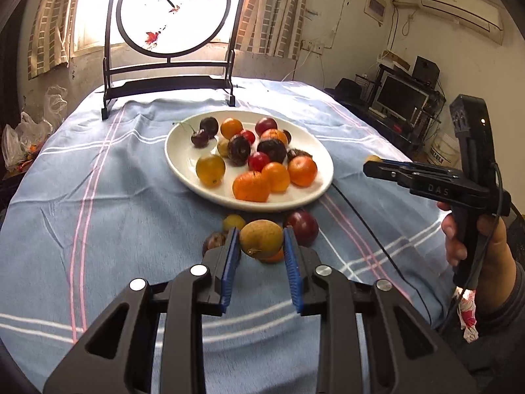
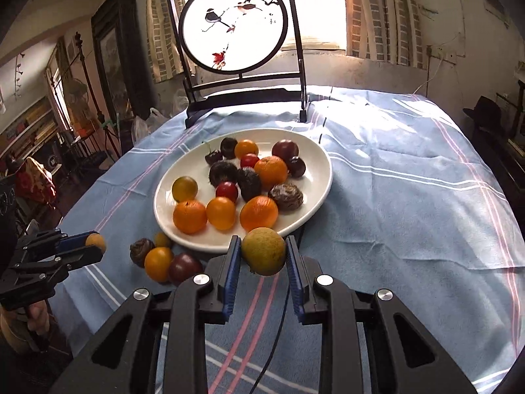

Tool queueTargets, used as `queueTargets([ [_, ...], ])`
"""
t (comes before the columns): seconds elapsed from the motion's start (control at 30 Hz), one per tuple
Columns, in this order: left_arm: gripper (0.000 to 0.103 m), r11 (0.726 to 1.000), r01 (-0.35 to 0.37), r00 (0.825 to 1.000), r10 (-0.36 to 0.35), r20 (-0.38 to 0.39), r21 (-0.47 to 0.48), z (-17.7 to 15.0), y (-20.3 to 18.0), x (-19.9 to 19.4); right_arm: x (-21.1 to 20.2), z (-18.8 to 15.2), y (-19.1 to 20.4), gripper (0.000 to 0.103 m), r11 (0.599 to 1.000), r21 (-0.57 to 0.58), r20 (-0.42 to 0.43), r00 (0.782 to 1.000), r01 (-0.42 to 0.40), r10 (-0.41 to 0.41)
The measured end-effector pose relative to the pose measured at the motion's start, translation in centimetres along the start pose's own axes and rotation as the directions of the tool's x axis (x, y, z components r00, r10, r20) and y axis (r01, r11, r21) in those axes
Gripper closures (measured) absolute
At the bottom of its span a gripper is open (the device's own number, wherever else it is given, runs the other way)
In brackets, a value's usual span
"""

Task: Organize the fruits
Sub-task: 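Grasp a yellow-green fruit with the left tool while the right tool grasps another, then release both yellow-green fruits onto the plate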

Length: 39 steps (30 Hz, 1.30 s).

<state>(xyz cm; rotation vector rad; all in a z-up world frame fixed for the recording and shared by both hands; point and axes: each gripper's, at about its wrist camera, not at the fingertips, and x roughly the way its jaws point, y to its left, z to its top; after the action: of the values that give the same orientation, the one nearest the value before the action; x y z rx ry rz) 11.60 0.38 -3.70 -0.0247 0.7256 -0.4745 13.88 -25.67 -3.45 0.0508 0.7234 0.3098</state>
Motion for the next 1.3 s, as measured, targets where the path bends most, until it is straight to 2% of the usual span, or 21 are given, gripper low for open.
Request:
queueTargets([
  [0.1,0.077,1.0,-0.003,1.0,0.003,0.007,-0.015,3.2,0.5,2.1,1.2,2.3,-0.4,0.076,1.0,0.012,0.021,1.0,-0.007,0.007],
  [0.2,0.077,1.0,-0.012,1.0,0.011,-0.016,-0.01,5.7,0.6,4.9,3.9,4.3,0.0,0.076,0.999,0.035,-0.002,1.0,-0.026,0.026],
  [0.37,0.076,0.999,0.002,0.995,-0.007,-0.099,-0.052,7.9,1.7,9.8,7.6,6.2,1.7,0.075,1.0,0.019,-0.026,1.0,-0.005,0.006],
  [0.4,0.067,0.998,0.011,0.994,-0.017,-0.104,-0.061,8.2,1.9,10.3,8.1,6.5,1.7,0.069,1.0,0.021,-0.027,1.0,0.0,0.001],
  [0.43,0.049,0.997,-0.002,0.995,-0.006,-0.1,-0.074,8.4,2.3,10.5,8.3,6.6,1.8,0.065,1.0,0.025,-0.029,1.0,0.006,-0.006],
  [0.5,0.039,0.994,-0.023,0.998,0.017,-0.058,-0.105,8.6,3.0,9.8,8.2,6.7,1.6,0.061,0.999,0.041,-0.024,1.0,0.005,-0.004],
  [0.63,0.039,0.994,0.001,0.999,-0.005,-0.04,-0.108,7.7,3.2,7.4,6.3,5.5,1.7,0.061,0.999,0.031,-0.009,1.0,-0.011,0.012],
  [0.7,0.038,0.998,0.012,0.998,-0.016,-0.055,-0.068,6.3,2.8,6.2,5.0,4.3,1.7,0.061,1.0,0.022,-0.004,1.0,-0.012,0.012],
  [0.83,0.038,0.996,-0.041,0.994,0.048,-0.099,0.075,2.4,1.8,4.3,2.7,0.5,1.4,0.056,0.999,0.039,-0.008,1.0,-0.025,0.025],
  [0.93,0.038,0.989,-0.075,0.987,0.092,-0.128,0.129,-0.2,1.9,3.6,1.8,-2.7,1.7,0.056,0.999,0.037,-0.021,0.999,-0.035,0.036],
  [1.07,0.038,0.974,-0.134,0.976,0.161,-0.147,0.181,-2.0,2.0,4.3,1.8,-4.7,2.4,0.056,0.997,0.038,-0.037,0.997,-0.068,0.069],
  [1.2,0.039,0.98,-0.11,0.973,0.14,-0.183,0.166,-1.5,2.0,5.6,1.8,-4.7,2.9,0.056,0.998,0.023,-0.04,0.997,-0.061,0.062],
  [1.3,0.04,0.978,-0.12,0.957,0.16,-0.241,0.172,-1.2,2.0,7.5,1.9,-4.8,2.7,0.056,0.997,0.03,-0.045,0.997,-0.064,0.065],
])
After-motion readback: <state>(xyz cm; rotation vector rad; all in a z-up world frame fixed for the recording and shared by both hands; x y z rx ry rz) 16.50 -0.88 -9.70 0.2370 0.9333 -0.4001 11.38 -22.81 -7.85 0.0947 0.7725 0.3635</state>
